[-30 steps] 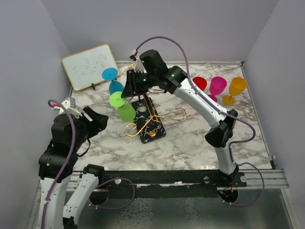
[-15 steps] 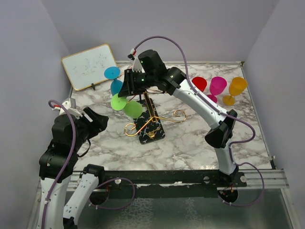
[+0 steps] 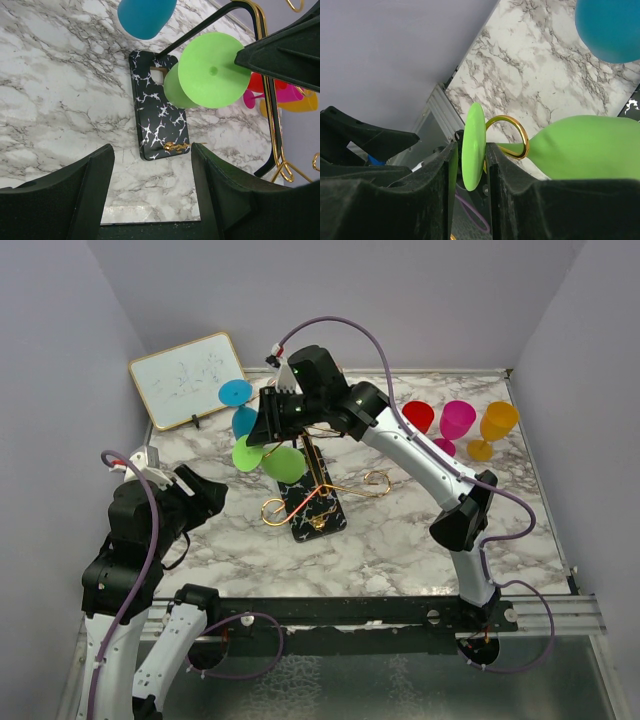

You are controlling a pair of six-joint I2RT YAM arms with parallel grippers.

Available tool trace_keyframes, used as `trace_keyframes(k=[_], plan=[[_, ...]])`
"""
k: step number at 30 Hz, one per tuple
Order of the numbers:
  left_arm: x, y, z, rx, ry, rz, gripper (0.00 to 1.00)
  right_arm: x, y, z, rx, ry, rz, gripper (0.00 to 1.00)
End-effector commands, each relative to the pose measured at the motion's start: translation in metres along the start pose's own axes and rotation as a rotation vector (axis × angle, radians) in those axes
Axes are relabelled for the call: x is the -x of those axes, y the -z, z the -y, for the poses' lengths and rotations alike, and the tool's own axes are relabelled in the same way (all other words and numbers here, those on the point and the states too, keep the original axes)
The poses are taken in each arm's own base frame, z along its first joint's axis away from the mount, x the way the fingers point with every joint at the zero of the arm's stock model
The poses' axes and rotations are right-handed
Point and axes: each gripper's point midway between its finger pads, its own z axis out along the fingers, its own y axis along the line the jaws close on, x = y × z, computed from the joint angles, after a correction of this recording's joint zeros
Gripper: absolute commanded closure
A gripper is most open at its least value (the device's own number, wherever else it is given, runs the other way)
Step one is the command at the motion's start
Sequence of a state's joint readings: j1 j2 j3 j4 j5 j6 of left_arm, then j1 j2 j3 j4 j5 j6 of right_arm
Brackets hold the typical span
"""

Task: Take the wine glass off the wine glass rack

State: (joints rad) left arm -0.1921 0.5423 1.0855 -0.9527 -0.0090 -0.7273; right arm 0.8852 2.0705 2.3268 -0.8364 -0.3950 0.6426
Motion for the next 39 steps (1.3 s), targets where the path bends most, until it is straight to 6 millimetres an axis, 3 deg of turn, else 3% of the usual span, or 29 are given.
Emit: trace_keyframes(k=[1,8,15,22,31,39], plan=[[0.002,0.002,-0.001,0.001,-0.003,0.020,0.35,-0.008,-0.006,-0.014,0.049,0.016,-0.027,0.72],[0.004,0.004,0.000,0.000,-0.005,0.023,0.35,-0.014,-0.011,-0.010,0.042,0.016,-0.045,0.77],[0.007,0.008,0.001,0.001,-0.009,0.032,0.35,-0.008,-0.006,-0.009,0.015,0.013,-0.010,0.99],[0.011,0.013,0.003,-0.004,-0.007,0.039,0.35,0.006,0.012,-0.001,-0.037,-0.009,0.065,0.99],[0.009,0.011,0.005,-0.014,0.005,0.029,0.35,0.036,0.058,0.016,-0.047,-0.052,0.210,0.99],[0.010,0.012,0.007,-0.020,0.011,0.032,0.35,0.073,0.060,0.016,0.021,-0.034,0.300,0.99]])
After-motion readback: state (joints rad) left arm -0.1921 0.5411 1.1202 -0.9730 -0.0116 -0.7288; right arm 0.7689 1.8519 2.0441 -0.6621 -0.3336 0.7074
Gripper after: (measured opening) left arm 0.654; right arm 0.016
